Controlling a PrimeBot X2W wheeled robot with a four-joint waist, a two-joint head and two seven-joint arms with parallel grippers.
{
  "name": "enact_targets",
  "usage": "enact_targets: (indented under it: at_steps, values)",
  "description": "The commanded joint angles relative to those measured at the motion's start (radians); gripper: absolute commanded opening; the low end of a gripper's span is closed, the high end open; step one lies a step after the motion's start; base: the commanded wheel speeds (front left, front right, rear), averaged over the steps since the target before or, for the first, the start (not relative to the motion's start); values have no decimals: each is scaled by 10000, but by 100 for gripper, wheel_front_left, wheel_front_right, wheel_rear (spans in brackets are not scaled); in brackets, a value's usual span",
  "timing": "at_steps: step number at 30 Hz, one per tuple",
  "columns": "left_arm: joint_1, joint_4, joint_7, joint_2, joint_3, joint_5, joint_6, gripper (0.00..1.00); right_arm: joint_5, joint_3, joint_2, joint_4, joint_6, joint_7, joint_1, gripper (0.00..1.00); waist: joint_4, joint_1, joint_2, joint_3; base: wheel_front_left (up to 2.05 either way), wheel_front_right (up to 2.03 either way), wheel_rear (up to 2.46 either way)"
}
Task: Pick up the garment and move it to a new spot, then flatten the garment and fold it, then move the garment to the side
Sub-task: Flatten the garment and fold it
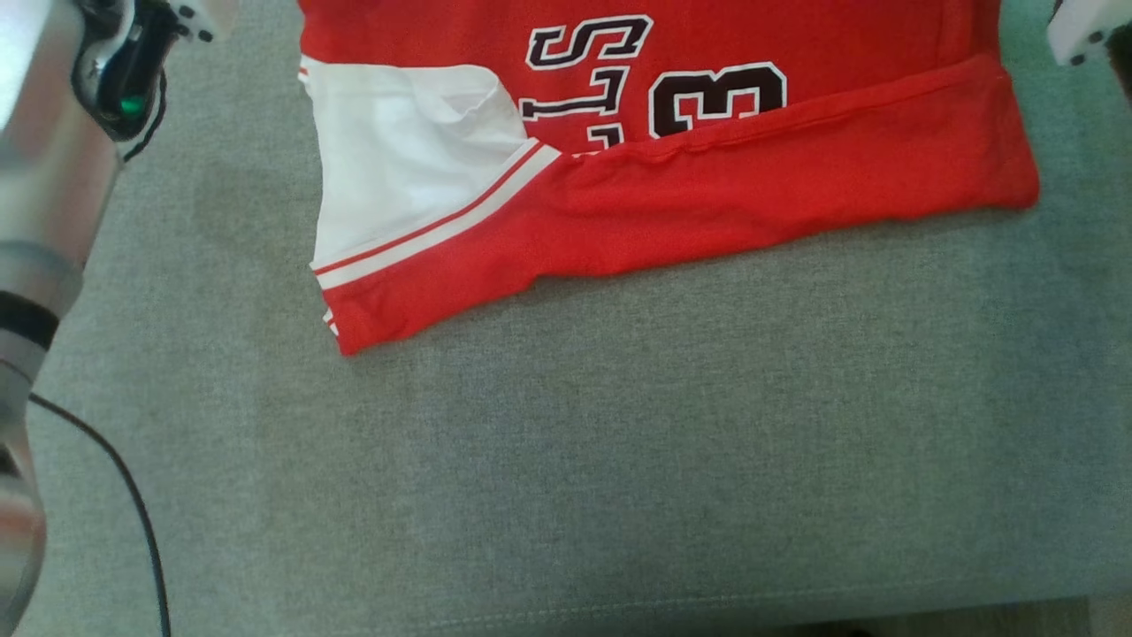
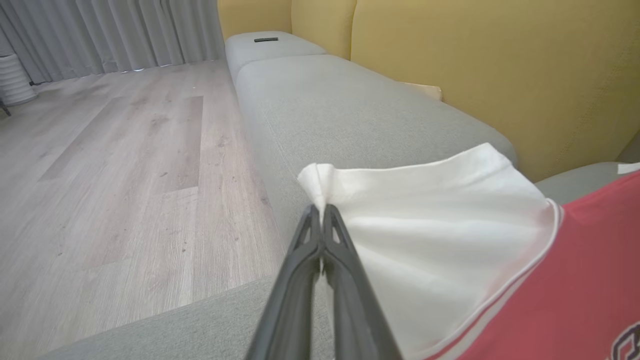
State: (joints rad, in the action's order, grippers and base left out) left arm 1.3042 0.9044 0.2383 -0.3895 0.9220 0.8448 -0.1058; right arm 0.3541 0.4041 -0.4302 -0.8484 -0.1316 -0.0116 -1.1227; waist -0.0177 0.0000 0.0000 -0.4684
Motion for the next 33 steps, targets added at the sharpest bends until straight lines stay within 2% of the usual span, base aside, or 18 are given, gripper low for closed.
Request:
enact_targets:
  at_steps: [1, 5, 13, 22, 25, 26, 28, 33]
  values:
    - [479, -48, 118, -373, -400, -126, 27, 0, 161, -20, -55, 113, 9, 225, -52, 0, -3, 0, 0, 99, 0, 0, 0]
    - [15, -140, 193, -337, -142, -306, -125, 0, 592, 235, -92, 31, 9, 416, 428, 0, -43, 0, 0, 422, 0, 0, 0]
    - [-1432, -1304, 198, -869, 408, -145, -237, 0, 1546, 1156, -932, 574, 9, 182, 1820, 0, -193, 0, 0, 1248, 0, 0, 0]
    - [-3078, -3845, -846, -2220, 1344, 412, -247, 0, 2653, 2196, -2258, 1828, 9, -763, 3430, 0, -348, 0, 0, 1977, 0, 0, 0]
    - [-3572, -4636, -1352, -2714, 1534, 613, -229, 0, 2951, 2445, -2591, 2176, 9, -1074, 3745, 0, -378, 0, 0, 2108, 0, 0, 0]
    - [-3572, -4636, -1352, -2714, 1534, 613, -229, 0, 2951, 2445, -2591, 2176, 9, -1074, 3745, 0, -378, 0, 0, 2108, 0, 0, 0]
    - [-4036, -5343, -1939, -3129, 1772, 836, -212, 0, 3137, 2742, -2838, 2422, 9, -1417, 3999, 0, -404, 0, 0, 2184, 0, 0, 0]
    - [-4428, -6008, -2319, -3437, 1987, 911, -30, 0, 3270, 3069, -3085, 2681, 9, -1827, 4185, 0, -407, 0, 0, 2158, 0, 0, 0]
